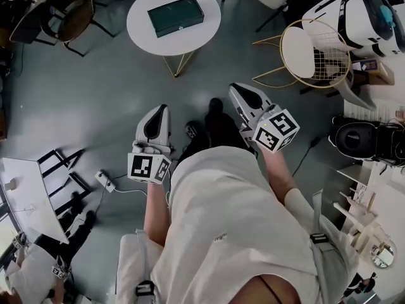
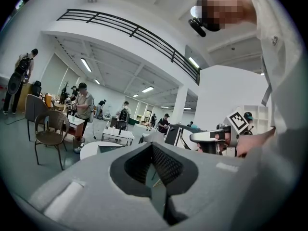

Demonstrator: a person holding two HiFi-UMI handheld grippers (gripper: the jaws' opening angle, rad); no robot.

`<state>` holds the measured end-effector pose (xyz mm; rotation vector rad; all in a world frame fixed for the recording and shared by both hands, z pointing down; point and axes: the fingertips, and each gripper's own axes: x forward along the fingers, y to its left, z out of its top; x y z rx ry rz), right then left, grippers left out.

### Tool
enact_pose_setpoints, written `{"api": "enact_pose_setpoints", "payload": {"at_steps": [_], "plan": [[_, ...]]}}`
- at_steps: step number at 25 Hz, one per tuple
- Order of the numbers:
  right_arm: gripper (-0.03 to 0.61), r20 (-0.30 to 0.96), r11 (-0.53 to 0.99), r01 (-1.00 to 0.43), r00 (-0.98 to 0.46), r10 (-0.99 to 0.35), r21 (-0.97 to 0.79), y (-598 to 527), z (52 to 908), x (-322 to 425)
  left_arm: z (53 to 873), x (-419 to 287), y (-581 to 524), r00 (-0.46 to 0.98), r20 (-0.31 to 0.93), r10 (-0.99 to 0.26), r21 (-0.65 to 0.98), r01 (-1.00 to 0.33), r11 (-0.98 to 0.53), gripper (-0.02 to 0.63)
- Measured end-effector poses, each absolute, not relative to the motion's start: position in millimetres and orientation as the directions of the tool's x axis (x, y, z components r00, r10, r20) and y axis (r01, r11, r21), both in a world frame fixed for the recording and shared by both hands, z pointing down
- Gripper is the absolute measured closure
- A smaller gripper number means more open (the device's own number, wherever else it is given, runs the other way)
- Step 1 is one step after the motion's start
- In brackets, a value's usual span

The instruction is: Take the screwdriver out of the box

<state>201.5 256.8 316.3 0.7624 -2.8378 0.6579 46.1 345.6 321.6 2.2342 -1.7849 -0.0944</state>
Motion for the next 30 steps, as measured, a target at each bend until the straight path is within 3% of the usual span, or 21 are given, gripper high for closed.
{"api": "enact_pose_setpoints", "payload": {"at_steps": [13,30], "plan": [[0.572,0.245,0.782,-0.475,-0.880,-0.407,-0.404,241.4,331.1,198.7,339.7,52.4,327.6,0.240,0.183,-0.953,0.278,-0.943,-0.184,0.603],[0.560,0.260,0.826,-0.440,-0.894,-0.365,-0.353,90.4,327.2,179.6,311.9,49.6,184.6,0.210,0.188,-0.959,0.206,-0.964,-0.171,0.603]]}}
